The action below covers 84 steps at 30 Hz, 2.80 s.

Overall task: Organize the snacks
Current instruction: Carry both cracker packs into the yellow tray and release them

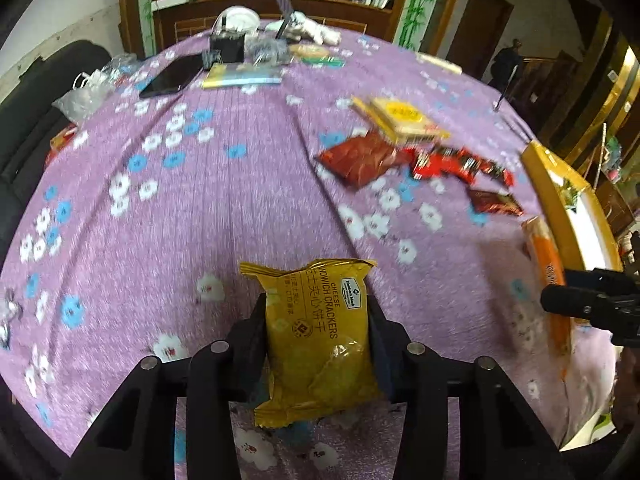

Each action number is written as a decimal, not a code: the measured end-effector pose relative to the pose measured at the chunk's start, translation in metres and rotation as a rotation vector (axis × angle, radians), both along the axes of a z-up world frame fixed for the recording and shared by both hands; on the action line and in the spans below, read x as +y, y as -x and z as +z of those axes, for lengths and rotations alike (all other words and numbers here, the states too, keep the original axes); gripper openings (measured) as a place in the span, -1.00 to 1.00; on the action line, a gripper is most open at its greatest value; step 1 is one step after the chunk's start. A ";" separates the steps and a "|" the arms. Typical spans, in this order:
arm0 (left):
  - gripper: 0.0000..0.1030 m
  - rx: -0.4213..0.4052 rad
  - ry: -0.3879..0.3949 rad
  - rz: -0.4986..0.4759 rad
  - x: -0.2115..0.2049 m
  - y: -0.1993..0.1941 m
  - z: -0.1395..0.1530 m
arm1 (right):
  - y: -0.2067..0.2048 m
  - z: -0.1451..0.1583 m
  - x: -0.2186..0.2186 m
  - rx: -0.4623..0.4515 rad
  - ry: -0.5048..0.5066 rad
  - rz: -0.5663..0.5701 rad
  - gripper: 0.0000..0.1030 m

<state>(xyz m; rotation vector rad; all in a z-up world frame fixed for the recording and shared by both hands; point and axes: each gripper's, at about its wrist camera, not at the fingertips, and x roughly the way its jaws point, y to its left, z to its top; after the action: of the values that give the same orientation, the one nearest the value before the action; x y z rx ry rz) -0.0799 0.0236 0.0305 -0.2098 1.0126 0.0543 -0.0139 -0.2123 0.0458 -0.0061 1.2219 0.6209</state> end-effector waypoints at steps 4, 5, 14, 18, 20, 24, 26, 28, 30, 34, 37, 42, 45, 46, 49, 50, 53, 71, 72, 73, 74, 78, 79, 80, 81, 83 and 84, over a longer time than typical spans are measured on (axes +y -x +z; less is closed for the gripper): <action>-0.09 -0.033 0.022 -0.049 -0.009 -0.010 0.018 | 0.001 0.006 -0.015 -0.006 -0.043 -0.063 0.15; -0.09 -0.040 0.024 -0.070 -0.014 -0.014 0.021 | 0.001 0.007 -0.018 -0.010 -0.047 -0.076 0.15; -0.09 -0.089 0.079 -0.260 -0.068 -0.037 0.048 | 0.013 0.032 -0.068 -0.079 -0.091 -0.223 0.15; -0.09 -0.099 0.083 -0.335 -0.097 -0.043 0.055 | 0.019 0.036 -0.097 -0.084 -0.097 -0.297 0.15; -0.09 -0.104 0.083 -0.362 -0.111 -0.043 0.058 | 0.022 0.036 -0.112 -0.084 -0.102 -0.330 0.15; -0.09 -0.102 0.080 -0.403 -0.137 -0.047 0.061 | 0.022 0.038 -0.148 -0.083 -0.115 -0.398 0.15; -0.09 -0.100 0.085 -0.426 -0.152 -0.049 0.063 | 0.020 0.040 -0.166 -0.085 -0.121 -0.425 0.15; -0.09 -0.104 0.088 -0.447 -0.168 -0.052 0.067 | 0.019 0.042 -0.182 -0.091 -0.124 -0.445 0.15; -0.10 -0.106 0.098 -0.467 -0.187 -0.057 0.071 | 0.015 0.043 -0.201 -0.095 -0.127 -0.464 0.15; -0.10 -0.098 0.125 -0.491 -0.218 -0.067 0.074 | 0.010 0.043 -0.232 -0.090 -0.141 -0.494 0.15; -0.10 -0.100 0.126 -0.522 -0.249 -0.075 0.076 | 0.005 0.042 -0.249 -0.089 -0.134 -0.492 0.15; -0.10 -0.083 0.121 -0.570 -0.296 -0.093 0.073 | -0.010 0.045 -0.277 -0.107 -0.116 -0.480 0.15; -0.10 -0.079 0.108 -0.581 -0.320 -0.108 0.069 | -0.026 0.047 -0.295 -0.100 -0.138 -0.486 0.15; -0.10 -0.077 0.109 -0.578 -0.325 -0.113 0.068 | -0.032 0.048 -0.299 -0.101 -0.141 -0.484 0.15; -0.10 -0.077 0.094 -0.567 -0.341 -0.129 0.064 | -0.055 0.050 -0.307 -0.109 -0.133 -0.464 0.15; -0.10 -0.079 0.085 -0.560 -0.345 -0.133 0.062 | -0.066 0.049 -0.307 -0.107 -0.131 -0.450 0.15; -0.10 -0.069 0.074 -0.550 -0.357 -0.147 0.054 | -0.092 0.046 -0.308 -0.109 -0.107 -0.444 0.15; -0.03 -0.018 -0.012 -0.515 -0.385 -0.172 0.014 | -0.169 0.004 -0.307 -0.074 -0.002 -0.451 0.16; 0.07 -0.020 -0.012 -0.510 -0.384 -0.171 0.014 | -0.169 0.004 -0.308 -0.070 -0.003 -0.449 0.16; 0.20 -0.026 -0.014 -0.505 -0.384 -0.170 0.014 | -0.169 0.004 -0.308 -0.069 -0.010 -0.446 0.17; 0.25 -0.032 -0.016 -0.502 -0.383 -0.169 0.014 | -0.168 0.005 -0.308 -0.069 -0.017 -0.447 0.17; 0.35 -0.044 -0.010 -0.515 -0.379 -0.157 0.016 | -0.160 0.010 -0.315 -0.062 -0.049 -0.469 0.18; 0.35 -0.044 -0.008 -0.524 -0.379 -0.153 0.016 | -0.155 0.014 -0.317 -0.069 -0.064 -0.475 0.18; 0.35 -0.046 -0.005 -0.534 -0.378 -0.148 0.015 | -0.147 0.018 -0.319 -0.079 -0.079 -0.478 0.18; 0.35 -0.049 -0.006 -0.548 -0.379 -0.143 0.015 | -0.140 0.019 -0.320 -0.084 -0.095 -0.483 0.18; 0.35 -0.062 -0.021 -0.570 -0.382 -0.136 0.016 | -0.125 0.019 -0.318 -0.084 -0.123 -0.498 0.18; 0.35 -0.078 -0.023 -0.583 -0.384 -0.132 0.019 | -0.116 0.017 -0.316 -0.090 -0.132 -0.515 0.18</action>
<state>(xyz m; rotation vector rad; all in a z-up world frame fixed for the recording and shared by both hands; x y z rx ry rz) 0.0525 -0.3601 0.0490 0.1096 0.9623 -0.4687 0.1018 -0.5286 0.0626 0.3765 1.0369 0.2446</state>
